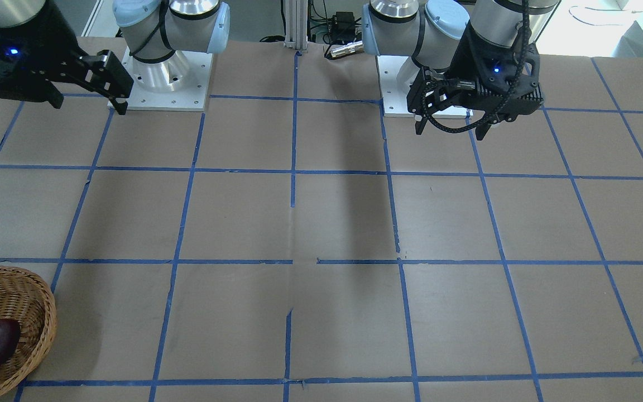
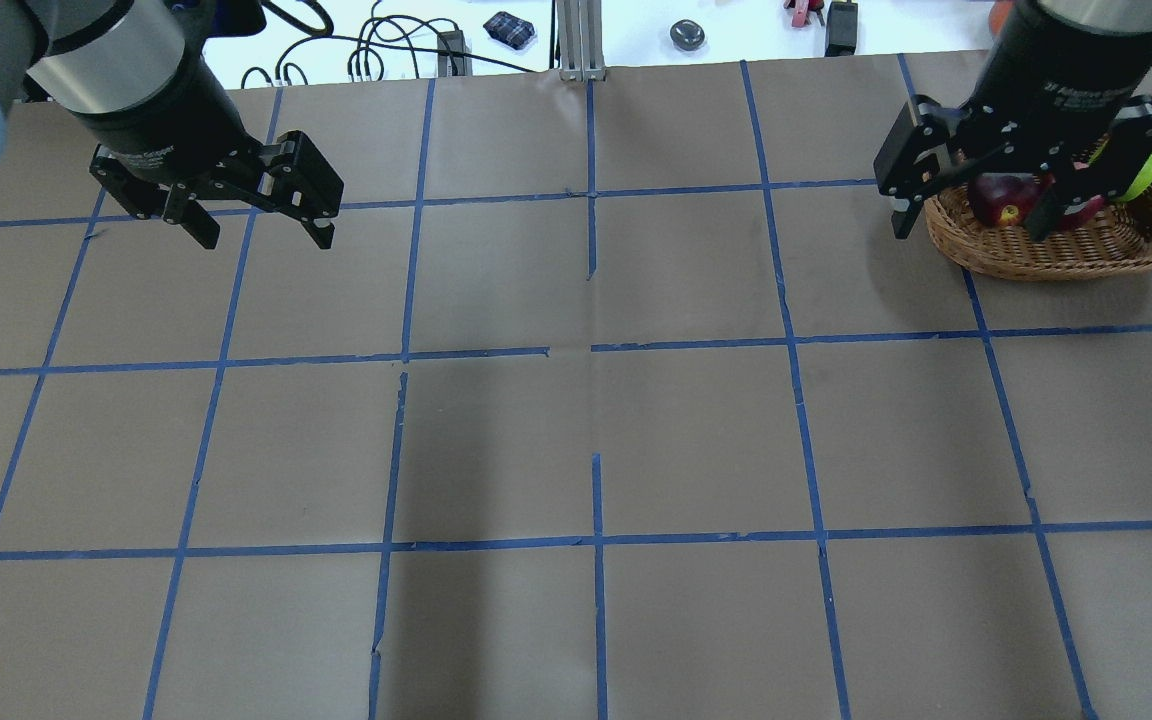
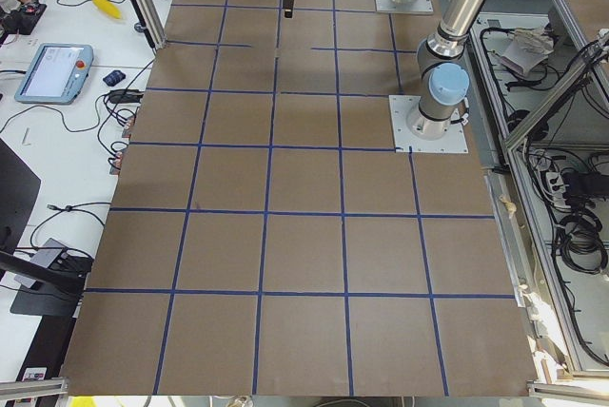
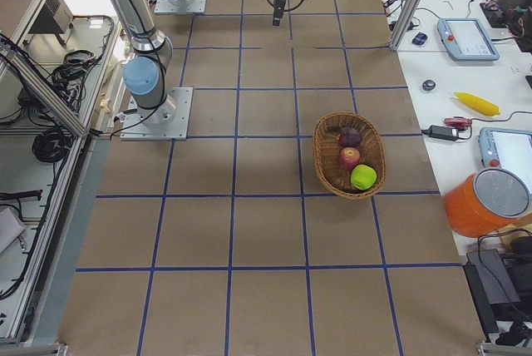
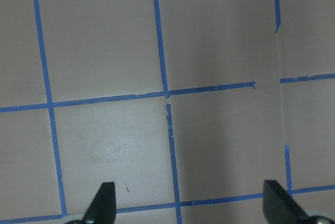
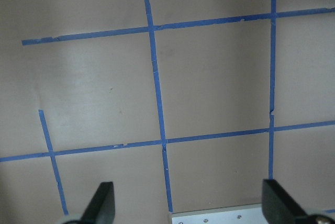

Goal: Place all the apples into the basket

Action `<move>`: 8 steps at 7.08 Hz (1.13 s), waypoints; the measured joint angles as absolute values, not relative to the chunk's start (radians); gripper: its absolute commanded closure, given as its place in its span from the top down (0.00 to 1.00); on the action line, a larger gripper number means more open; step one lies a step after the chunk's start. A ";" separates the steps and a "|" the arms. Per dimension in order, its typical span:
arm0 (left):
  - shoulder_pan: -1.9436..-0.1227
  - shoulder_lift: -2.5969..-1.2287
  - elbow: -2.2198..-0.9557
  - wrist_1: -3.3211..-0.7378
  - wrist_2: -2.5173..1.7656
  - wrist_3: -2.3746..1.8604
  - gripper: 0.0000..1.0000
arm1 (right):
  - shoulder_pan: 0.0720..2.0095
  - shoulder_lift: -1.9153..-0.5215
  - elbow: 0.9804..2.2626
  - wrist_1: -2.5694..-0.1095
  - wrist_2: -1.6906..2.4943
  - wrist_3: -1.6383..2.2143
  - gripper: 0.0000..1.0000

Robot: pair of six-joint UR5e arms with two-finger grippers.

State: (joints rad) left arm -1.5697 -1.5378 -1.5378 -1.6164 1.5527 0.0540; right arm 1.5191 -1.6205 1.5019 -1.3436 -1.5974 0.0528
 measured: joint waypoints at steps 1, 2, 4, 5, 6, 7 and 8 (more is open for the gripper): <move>-1.566 -1.536 -1.538 -1.622 1.553 0.046 1.00 | 1.529 -1.663 1.579 -1.401 -1.604 0.090 1.00; -1.564 -1.536 -1.539 -1.621 1.552 0.043 1.00 | 1.536 -1.700 1.652 -1.473 -1.606 0.115 1.00; -1.564 -1.536 -1.540 -1.616 1.551 0.042 1.00 | 1.556 -1.749 1.725 -1.522 -1.602 0.127 1.00; -1.564 -1.536 -1.540 -1.615 1.550 0.041 1.00 | 1.571 -1.756 1.733 -1.522 -1.599 0.128 1.00; -1.564 -1.536 -1.538 -1.614 1.550 0.041 1.00 | 1.584 -1.756 1.732 -1.517 -1.602 0.128 1.00; -1.563 -1.536 -1.537 -1.613 1.549 0.041 1.00 | 1.590 -1.749 1.720 -1.508 -1.603 0.127 1.00; -1.563 -1.537 -1.536 -1.612 1.549 0.041 1.00 | 1.593 -1.732 1.694 -1.493 -1.603 0.127 1.00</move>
